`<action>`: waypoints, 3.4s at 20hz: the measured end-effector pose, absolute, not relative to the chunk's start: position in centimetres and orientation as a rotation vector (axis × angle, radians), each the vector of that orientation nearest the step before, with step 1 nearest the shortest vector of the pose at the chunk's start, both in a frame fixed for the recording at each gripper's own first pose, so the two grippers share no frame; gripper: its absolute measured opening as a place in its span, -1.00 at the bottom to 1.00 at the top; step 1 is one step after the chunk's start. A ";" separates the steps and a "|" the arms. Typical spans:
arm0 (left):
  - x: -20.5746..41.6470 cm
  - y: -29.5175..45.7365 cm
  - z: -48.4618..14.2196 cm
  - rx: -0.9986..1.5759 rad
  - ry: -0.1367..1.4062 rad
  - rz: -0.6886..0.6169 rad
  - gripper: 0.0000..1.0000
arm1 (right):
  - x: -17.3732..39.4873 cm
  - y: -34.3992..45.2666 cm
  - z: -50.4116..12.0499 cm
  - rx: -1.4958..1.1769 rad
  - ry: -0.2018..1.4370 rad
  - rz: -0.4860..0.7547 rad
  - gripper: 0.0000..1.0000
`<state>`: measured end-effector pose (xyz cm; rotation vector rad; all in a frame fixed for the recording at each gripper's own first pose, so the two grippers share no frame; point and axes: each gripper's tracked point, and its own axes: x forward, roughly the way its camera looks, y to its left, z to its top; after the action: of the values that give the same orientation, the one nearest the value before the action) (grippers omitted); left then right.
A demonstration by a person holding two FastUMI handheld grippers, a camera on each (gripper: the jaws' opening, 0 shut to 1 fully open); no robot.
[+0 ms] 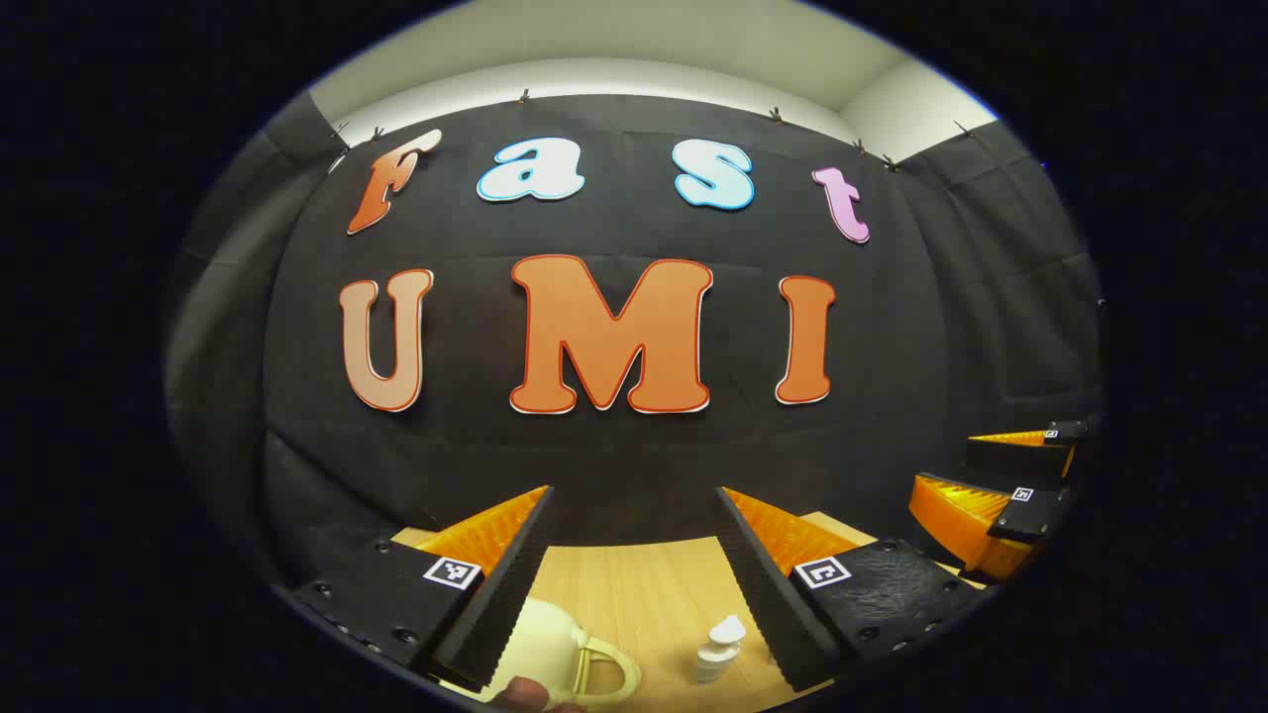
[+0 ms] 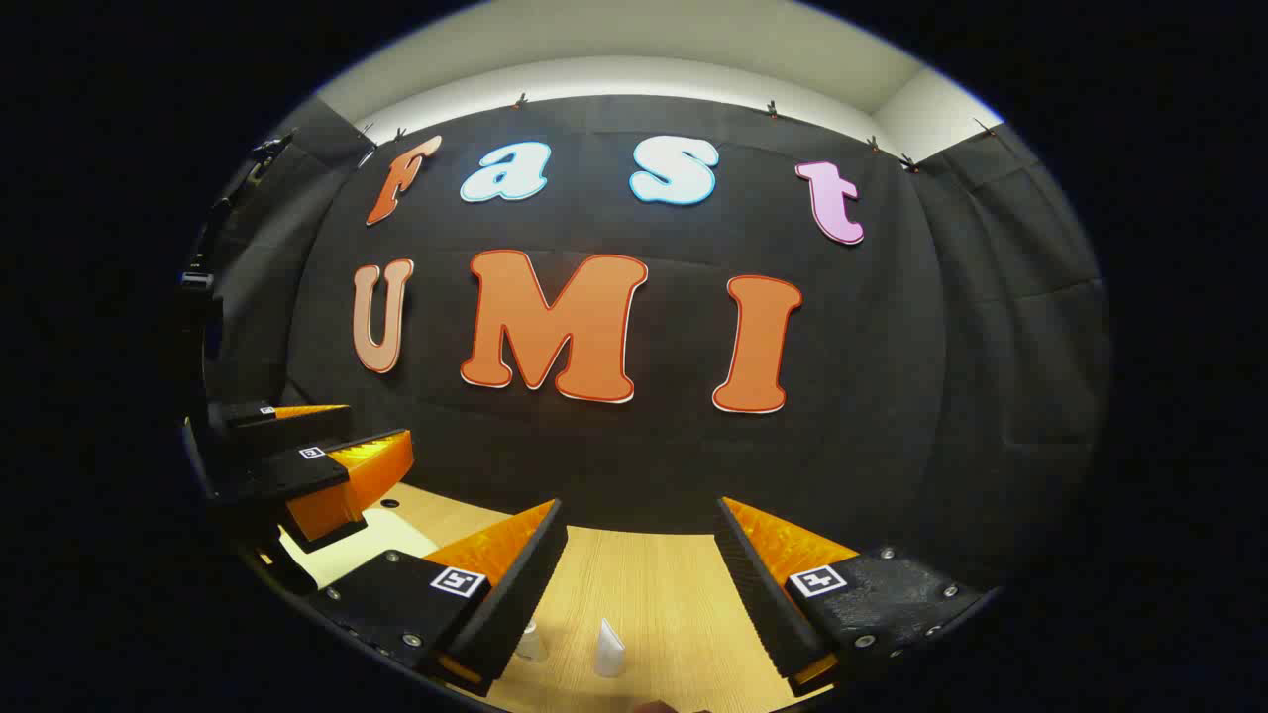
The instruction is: First open the suitcase, pack the skin care products into it, and then close the suitcase.
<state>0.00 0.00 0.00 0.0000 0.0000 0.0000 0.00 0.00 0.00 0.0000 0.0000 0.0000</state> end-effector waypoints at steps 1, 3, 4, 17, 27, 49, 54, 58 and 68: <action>0.1 0.4 0.0 0.014 -0.004 0.010 1.00 | 0.1 0.0 -0.2 0.000 0.005 -0.001 0.92; 0.2 0.7 0.0 0.033 -0.006 0.021 0.98 | 0.2 -0.1 -0.4 0.006 0.004 -0.007 0.92; 0.3 1.0 0.0 0.038 -0.006 0.031 0.99 | 0.4 -0.3 -0.5 0.009 0.003 -0.012 0.92; -0.3 2.7 0.1 0.086 -0.006 0.116 0.98 | 0.9 0.8 -1.6 0.011 0.017 0.014 0.92; -0.4 3.1 -0.4 0.166 0.023 0.080 0.98 | 1.1 0.3 -2.1 0.003 0.023 0.012 0.92; -1.9 2.8 -16.1 0.658 0.317 -0.156 0.95 | 1.1 -6.1 -1.5 -0.042 0.024 -0.162 0.92; -1.8 2.6 -20.4 0.752 0.386 -0.218 0.96 | 1.0 -6.3 -1.9 -0.043 0.034 -0.177 0.91; -2.6 2.8 -23.3 0.826 0.434 -0.253 0.96 | 0.9 -6.3 -2.2 -0.038 0.041 -0.183 0.92; -2.7 4.0 -27.2 0.991 0.521 -0.271 0.39 | 0.7 -6.3 -3.0 -0.027 0.055 -0.188 0.92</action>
<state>-2.70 3.96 -27.21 0.9912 0.5206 -0.2711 0.71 -6.30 -2.97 -0.0266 0.0553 -0.1880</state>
